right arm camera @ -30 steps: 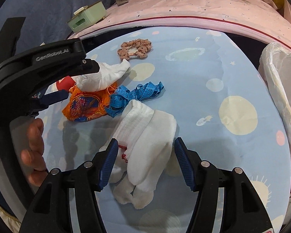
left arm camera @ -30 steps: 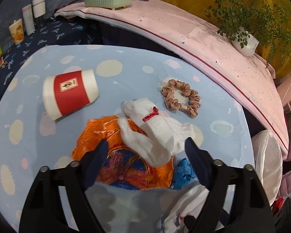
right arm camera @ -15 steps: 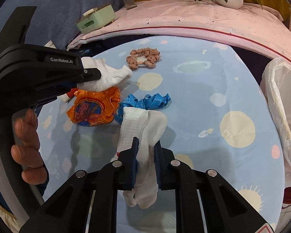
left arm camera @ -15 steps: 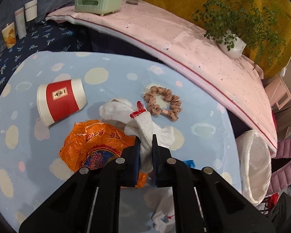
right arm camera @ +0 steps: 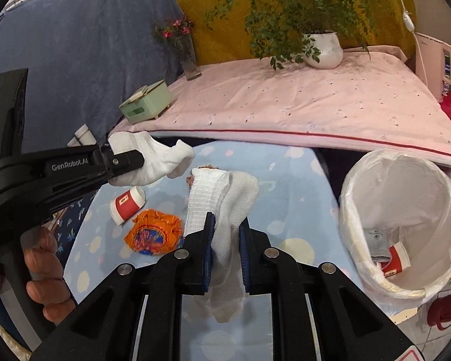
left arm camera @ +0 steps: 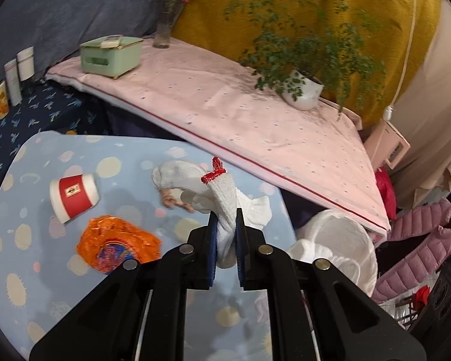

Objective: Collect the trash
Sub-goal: 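Carry both white socks over the bin and open both grippers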

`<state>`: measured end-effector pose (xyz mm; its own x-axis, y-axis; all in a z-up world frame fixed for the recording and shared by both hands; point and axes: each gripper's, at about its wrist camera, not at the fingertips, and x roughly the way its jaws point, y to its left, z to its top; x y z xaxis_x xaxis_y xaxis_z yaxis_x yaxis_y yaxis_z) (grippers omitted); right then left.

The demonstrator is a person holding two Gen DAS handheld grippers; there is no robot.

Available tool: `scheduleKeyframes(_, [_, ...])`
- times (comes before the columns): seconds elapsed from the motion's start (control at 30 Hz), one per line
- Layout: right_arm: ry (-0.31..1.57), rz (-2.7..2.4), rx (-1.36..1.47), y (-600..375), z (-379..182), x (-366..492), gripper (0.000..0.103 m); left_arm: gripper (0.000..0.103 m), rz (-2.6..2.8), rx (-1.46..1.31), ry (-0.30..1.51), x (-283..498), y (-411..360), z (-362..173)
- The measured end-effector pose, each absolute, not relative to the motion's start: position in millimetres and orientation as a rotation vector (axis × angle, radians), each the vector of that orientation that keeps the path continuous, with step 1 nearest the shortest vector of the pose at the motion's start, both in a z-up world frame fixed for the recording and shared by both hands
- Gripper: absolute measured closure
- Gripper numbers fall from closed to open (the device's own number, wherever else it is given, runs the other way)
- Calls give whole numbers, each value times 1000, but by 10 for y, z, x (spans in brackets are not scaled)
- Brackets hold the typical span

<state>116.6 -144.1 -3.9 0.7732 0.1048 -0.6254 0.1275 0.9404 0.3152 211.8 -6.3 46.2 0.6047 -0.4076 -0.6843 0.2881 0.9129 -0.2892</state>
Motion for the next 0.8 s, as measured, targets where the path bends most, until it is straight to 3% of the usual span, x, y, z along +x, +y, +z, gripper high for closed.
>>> scheduleKeyframes(0.37, [597,-163,413,-2278,161,714,89,93,-569,-77,814,1748,-945,660])
scheduleKeyframes(0.8, [572,-293,484,-3000,39,340,88,93,-702,38,854,1419,-1862,516])
